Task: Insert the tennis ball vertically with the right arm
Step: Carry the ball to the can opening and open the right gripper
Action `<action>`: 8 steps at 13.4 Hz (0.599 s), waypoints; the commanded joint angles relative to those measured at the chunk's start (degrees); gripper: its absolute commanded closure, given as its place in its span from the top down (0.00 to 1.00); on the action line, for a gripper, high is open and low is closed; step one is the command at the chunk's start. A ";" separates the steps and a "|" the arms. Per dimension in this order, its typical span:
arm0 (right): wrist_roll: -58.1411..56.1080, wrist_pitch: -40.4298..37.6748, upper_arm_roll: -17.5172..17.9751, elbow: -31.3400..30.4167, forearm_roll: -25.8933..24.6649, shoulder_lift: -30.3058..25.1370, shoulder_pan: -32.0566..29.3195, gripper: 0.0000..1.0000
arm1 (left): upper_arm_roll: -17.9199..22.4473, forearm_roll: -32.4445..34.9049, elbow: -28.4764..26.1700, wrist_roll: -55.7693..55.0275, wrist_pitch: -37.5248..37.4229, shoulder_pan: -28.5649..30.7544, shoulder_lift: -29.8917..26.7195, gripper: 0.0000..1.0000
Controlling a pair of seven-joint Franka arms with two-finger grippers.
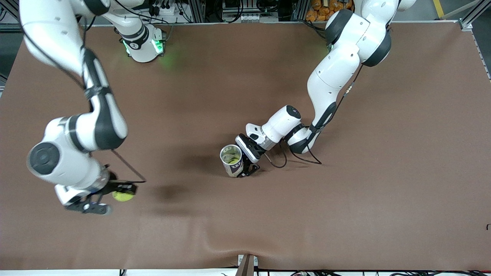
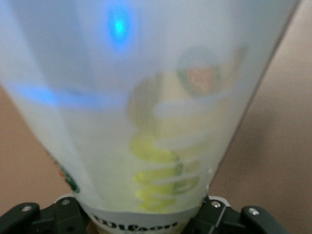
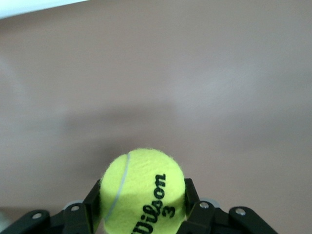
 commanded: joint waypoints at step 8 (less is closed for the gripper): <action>40.32 0.63 17.73 0.33 10.46 -0.88 1.96 0.35 | 0.76 0.83 0.69 -0.24 0.01 -1.13 1.21 0.78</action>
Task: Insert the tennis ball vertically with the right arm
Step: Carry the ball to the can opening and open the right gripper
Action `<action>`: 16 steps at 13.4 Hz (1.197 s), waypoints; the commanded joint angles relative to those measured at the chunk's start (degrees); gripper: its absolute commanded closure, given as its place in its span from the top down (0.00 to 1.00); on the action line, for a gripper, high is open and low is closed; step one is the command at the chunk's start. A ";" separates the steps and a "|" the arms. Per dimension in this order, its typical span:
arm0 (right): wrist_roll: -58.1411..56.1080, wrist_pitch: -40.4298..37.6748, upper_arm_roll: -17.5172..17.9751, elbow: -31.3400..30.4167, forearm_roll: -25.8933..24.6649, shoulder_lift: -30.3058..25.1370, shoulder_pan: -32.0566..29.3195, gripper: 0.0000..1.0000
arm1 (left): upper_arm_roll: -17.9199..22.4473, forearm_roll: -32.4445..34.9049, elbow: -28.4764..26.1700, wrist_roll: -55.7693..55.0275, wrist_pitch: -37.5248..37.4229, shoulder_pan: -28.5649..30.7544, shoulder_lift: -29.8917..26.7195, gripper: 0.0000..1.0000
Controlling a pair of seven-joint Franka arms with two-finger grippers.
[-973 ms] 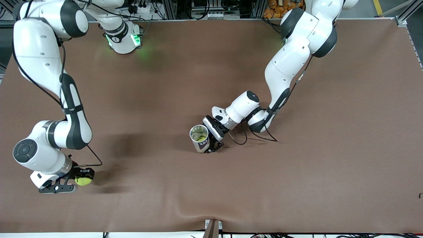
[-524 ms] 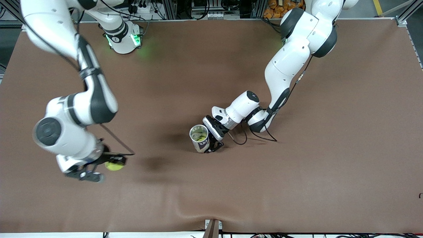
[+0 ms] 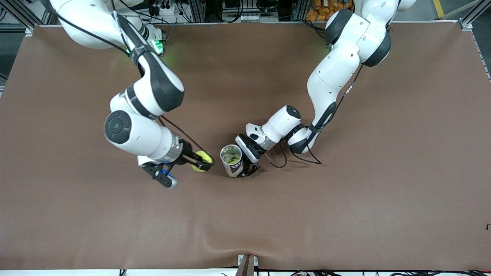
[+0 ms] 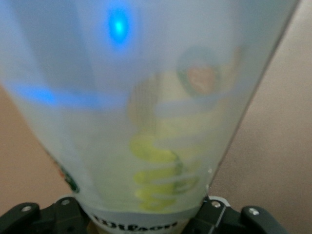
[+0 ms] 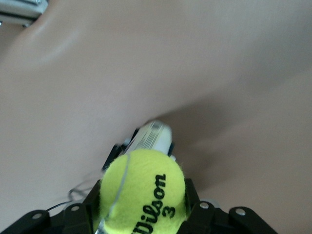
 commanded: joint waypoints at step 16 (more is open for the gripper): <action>5.42 5.41 3.10 -0.16 -0.22 1.56 -2.40 1.00 | 0.73 0.83 0.68 -0.24 0.01 -1.01 1.21 0.78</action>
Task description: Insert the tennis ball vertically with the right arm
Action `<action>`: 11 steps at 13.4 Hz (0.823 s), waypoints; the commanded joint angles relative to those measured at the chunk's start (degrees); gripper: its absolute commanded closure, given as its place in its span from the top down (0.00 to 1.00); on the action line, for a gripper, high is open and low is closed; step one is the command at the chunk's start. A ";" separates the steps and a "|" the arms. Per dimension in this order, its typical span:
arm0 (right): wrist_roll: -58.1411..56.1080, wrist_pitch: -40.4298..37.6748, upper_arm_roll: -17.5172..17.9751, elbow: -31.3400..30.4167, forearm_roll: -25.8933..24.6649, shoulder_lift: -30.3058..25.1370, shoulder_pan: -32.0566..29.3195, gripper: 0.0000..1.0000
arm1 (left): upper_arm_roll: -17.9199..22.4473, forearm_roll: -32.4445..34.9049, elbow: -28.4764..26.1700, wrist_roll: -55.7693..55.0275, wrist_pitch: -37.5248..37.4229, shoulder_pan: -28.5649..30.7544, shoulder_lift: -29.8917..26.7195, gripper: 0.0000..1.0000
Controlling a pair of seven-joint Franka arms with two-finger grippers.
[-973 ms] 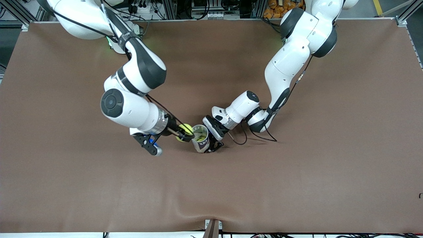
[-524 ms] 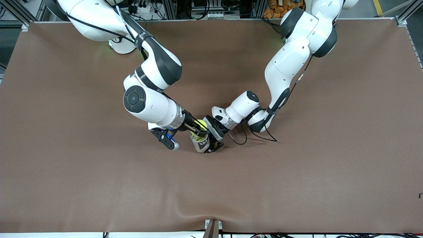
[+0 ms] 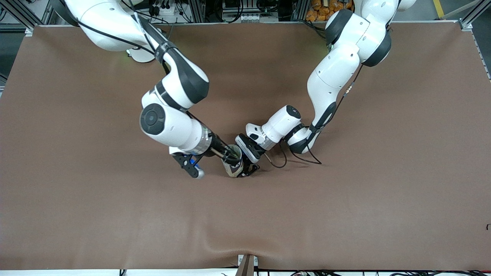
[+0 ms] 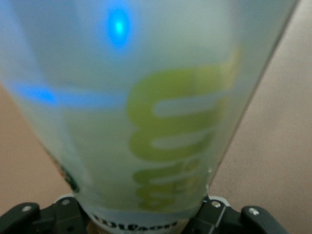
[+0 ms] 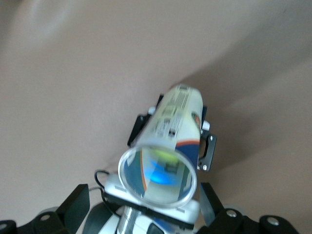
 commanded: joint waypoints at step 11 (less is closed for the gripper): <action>-47.47 -18.32 -6.39 -16.52 -10.20 -26.77 -18.36 1.00 | 0.70 0.83 0.49 -0.24 0.09 -0.18 1.03 1.00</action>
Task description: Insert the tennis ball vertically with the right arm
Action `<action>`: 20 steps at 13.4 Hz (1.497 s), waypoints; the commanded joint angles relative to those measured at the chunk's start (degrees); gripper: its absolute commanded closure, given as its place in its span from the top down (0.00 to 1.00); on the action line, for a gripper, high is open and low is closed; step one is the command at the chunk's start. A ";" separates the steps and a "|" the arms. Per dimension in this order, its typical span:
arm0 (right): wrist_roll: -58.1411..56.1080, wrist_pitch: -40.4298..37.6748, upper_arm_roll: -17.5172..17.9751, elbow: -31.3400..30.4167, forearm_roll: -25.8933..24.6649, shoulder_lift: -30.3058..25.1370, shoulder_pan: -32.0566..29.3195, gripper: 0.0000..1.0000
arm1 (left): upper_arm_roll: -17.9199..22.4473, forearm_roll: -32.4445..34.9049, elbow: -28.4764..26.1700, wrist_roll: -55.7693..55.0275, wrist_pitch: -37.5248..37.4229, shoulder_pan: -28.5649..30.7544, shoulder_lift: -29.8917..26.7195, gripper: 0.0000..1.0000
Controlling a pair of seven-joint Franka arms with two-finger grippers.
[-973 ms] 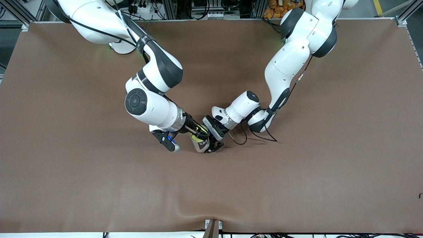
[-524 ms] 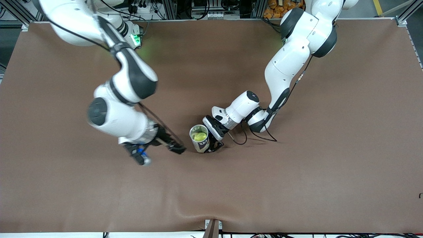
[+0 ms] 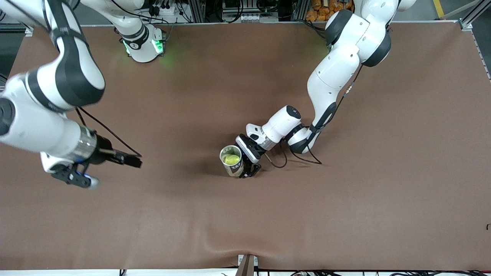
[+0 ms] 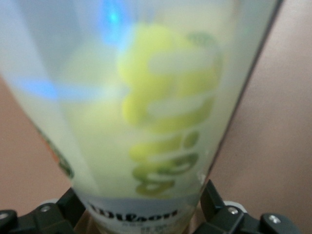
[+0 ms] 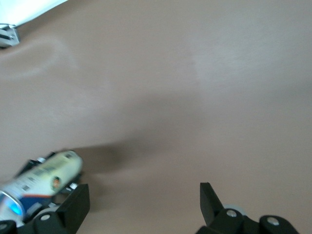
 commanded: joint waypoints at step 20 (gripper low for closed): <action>-28.79 -17.99 -24.74 -9.85 1.29 -24.50 4.14 1.00 | -2.56 10.21 -25.21 -1.21 0.07 16.82 -13.11 1.00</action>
